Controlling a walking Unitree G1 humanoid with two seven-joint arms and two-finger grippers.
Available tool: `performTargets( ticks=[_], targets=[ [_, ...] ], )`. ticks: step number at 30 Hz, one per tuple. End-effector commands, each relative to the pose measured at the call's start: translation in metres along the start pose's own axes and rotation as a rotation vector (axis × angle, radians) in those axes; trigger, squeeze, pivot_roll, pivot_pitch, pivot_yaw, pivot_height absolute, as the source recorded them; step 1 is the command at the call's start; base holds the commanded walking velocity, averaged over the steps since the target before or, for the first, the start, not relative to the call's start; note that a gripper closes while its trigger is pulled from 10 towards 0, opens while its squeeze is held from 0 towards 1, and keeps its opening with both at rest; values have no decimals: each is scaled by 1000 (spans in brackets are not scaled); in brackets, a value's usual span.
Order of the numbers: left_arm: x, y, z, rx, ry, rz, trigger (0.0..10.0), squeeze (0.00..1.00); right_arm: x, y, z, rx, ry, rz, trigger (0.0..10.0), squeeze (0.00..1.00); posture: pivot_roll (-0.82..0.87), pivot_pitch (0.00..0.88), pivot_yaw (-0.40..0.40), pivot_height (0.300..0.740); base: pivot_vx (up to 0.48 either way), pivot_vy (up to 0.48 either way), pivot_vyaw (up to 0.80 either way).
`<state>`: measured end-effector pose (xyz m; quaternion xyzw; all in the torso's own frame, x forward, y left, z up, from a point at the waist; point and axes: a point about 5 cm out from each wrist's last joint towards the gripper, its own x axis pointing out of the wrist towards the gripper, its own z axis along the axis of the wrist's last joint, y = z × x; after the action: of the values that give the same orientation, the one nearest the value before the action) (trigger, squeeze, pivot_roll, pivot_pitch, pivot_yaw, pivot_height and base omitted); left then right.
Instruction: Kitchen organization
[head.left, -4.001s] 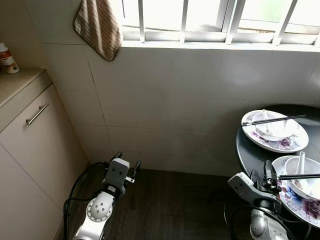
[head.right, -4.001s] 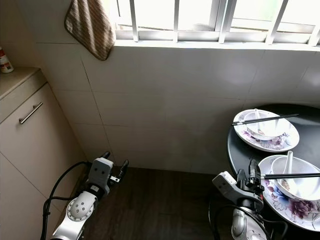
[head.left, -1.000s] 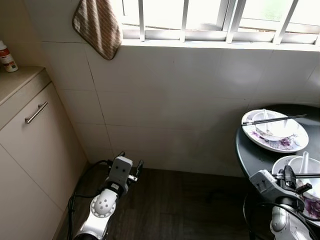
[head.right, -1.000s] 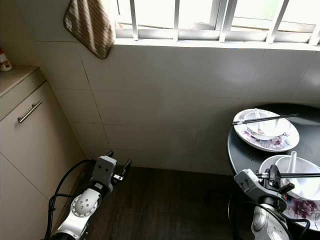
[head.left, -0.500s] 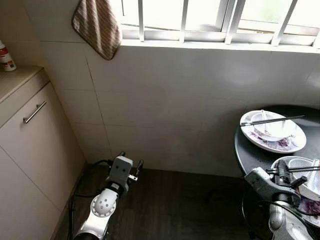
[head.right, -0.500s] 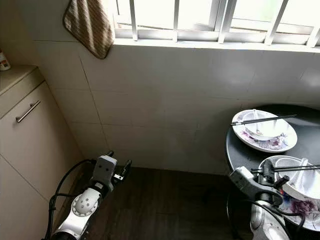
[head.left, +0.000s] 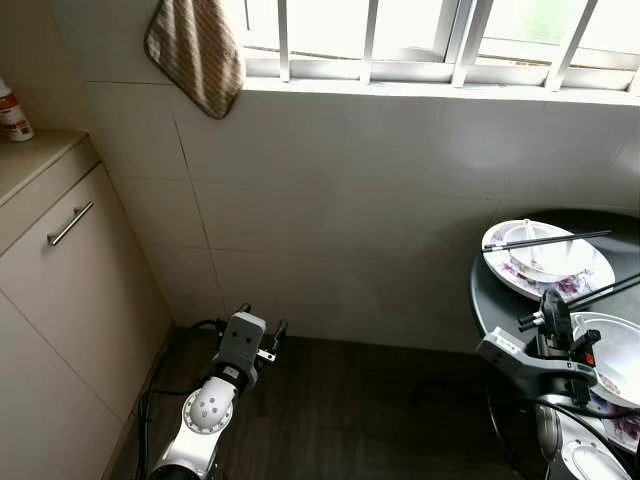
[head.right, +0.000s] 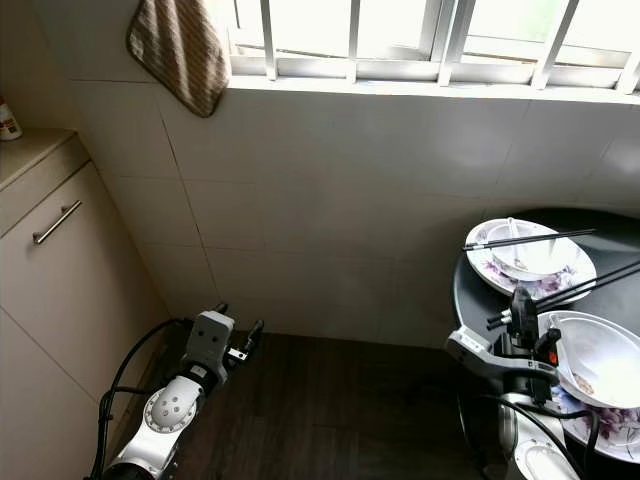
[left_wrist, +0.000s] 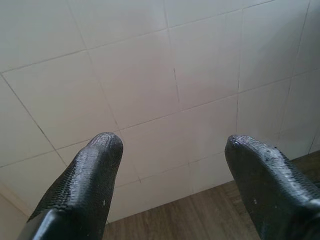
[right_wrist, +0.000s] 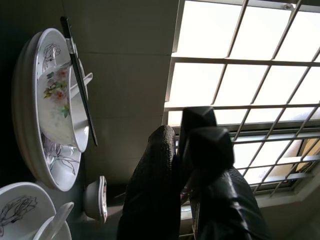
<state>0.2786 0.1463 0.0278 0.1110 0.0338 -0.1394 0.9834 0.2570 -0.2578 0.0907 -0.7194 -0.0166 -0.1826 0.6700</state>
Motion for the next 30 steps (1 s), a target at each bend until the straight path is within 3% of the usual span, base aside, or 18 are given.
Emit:
performTargets(
  ticks=[1,2,3,4,5,8,9,14,24,30],
  targets=[
    [2,2,3,-9,-21,11,10000,0,8,-4,16,123,-65,29,2627,0,-44,0,-8,740,0,0,0],
    [2,2,4,-9,-22,11,10000,0,11,-8,25,189,-109,21,4745,0,-44,0,-4,740,0,0,0],
    [3,2,4,-8,-23,12,10000,0,17,-16,43,302,-183,22,10000,0,-41,0,-3,740,0,0,0],
    [3,2,4,-8,-23,12,10000,0,17,-16,43,302,-183,22,10000,0,-41,0,-3,740,0,0,0],
    [3,3,5,-8,-30,15,10000,0,24,-26,67,377,-256,31,10000,0,-40,0,-2,740,0,0,0],
    [3,3,6,-6,-37,18,10000,0,27,-35,83,348,-321,5,10000,0,-35,0,-4,740,0,0,533],
    [2,3,5,-6,-37,20,10000,0,25,-39,97,348,-409,-5,10000,0,-29,0,-9,740,0,0,800],
    [1,6,7,-8,-59,47,10000,0,21,-44,118,379,-534,3,10000,0,-17,0,-15,740,0,0,800],
    [0,16,14,-25,-98,133,10000,0,-2,-22,136,470,-646,205,10000,0,-4,0,-15,740,0,0,800],
    [2,19,22,-7,-132,145,10000,0,-4,-18,134,459,-648,210,10000,0,-1,0,-15,740,0,0,800]
  ],
)
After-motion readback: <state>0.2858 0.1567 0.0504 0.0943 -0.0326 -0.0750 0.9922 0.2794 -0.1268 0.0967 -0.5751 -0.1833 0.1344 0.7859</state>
